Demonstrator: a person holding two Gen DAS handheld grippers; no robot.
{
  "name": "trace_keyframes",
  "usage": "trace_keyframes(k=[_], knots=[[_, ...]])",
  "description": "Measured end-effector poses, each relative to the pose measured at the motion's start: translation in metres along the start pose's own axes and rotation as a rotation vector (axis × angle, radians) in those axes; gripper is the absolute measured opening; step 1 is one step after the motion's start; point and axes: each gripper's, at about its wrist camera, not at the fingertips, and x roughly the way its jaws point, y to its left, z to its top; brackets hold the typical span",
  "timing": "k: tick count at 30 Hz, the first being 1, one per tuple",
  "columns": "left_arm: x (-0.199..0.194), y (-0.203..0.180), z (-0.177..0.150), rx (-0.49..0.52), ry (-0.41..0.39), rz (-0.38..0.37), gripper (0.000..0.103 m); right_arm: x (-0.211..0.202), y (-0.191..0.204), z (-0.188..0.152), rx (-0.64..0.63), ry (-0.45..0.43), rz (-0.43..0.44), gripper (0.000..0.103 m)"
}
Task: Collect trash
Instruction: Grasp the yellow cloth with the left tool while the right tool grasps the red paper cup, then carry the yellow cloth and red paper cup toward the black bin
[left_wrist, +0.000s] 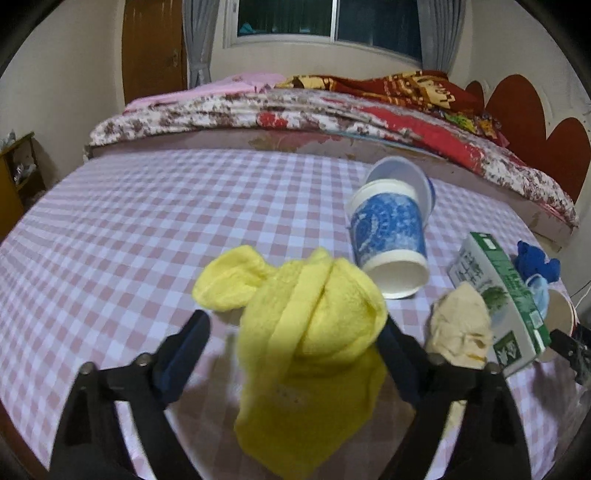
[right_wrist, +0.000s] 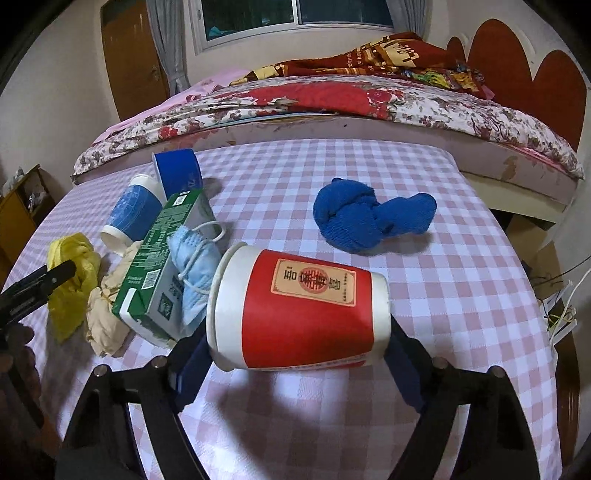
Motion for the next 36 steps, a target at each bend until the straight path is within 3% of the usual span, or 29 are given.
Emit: trace_keyframes(k=[1, 2, 5, 19, 36], knots=[[0.004, 0.002, 0.000, -0.006, 0.017, -0.027, 0.053, 0.000, 0.000, 0.000, -0.004, -0.001, 0.001, 0.085], [0.007, 0.004, 0.001, -0.012, 0.033, -0.042, 0.039, 0.000, -0.001, 0.000, -0.008, -0.002, 0.002, 0.085], [0.000, 0.006, -0.001, -0.017, 0.011, -0.049, 0.027, -0.004, -0.001, -0.001, -0.026, -0.014, -0.007, 0.085], [-0.067, -0.009, -0.020, 0.000, -0.084, -0.083, 0.023, -0.055, -0.021, -0.008, -0.041, -0.089, -0.056, 0.085], [-0.113, -0.076, -0.046, 0.107, -0.123, -0.163, 0.023, -0.118, -0.048, -0.043, -0.012, -0.131, -0.107, 0.085]])
